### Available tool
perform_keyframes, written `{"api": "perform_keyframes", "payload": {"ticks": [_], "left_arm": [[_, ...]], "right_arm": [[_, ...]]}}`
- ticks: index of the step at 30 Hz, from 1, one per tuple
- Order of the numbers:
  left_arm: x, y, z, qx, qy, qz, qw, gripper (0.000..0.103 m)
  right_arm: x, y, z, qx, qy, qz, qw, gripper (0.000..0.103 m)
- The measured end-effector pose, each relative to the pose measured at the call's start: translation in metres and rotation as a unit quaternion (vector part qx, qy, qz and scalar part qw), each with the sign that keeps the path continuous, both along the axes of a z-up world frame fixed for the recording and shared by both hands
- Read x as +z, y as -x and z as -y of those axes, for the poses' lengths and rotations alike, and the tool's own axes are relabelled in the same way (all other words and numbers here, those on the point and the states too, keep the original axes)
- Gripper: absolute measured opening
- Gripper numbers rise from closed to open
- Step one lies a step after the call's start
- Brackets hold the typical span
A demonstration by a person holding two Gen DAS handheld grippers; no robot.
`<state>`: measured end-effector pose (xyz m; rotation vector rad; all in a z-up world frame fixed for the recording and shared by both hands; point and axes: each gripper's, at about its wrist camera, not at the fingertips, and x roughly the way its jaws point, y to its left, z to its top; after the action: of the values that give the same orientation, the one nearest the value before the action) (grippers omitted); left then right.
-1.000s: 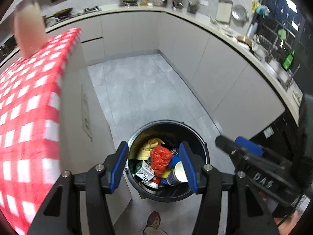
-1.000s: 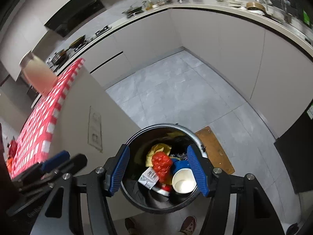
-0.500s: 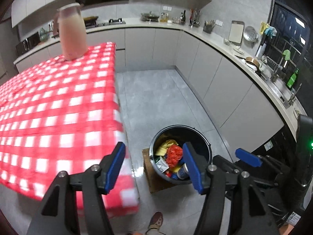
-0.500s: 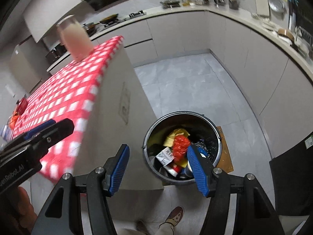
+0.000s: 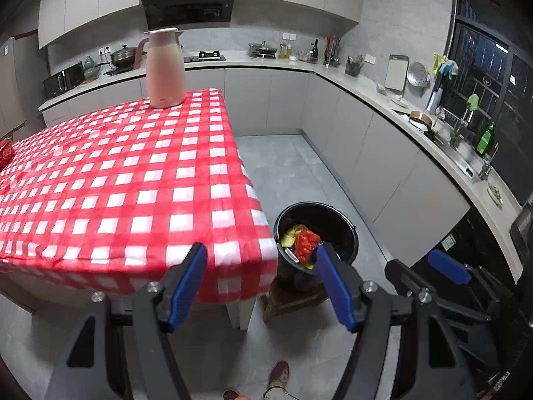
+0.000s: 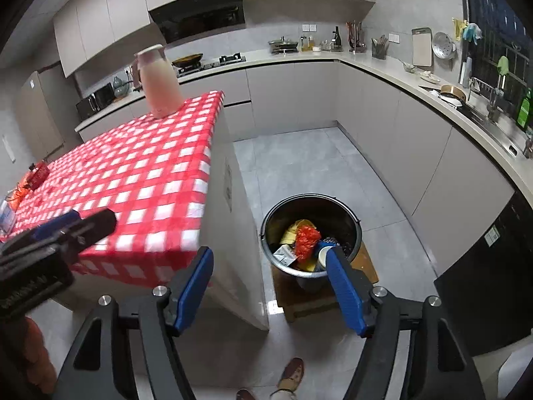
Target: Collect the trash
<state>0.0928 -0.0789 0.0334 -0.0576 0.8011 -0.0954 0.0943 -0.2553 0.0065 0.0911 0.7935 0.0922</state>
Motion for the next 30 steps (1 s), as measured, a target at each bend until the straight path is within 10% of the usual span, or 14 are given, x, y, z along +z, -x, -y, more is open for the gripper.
{"api": "perform_keyframes", "payload": {"ticks": [30], "left_arm": [[0.005, 0.05, 0.044, 0.079, -0.03, 0.017, 0.9963, 0.07]], "right_arm": [[0.026, 0.045, 0.042, 0.034, -0.011, 0.041, 0.999, 0.08]]}}
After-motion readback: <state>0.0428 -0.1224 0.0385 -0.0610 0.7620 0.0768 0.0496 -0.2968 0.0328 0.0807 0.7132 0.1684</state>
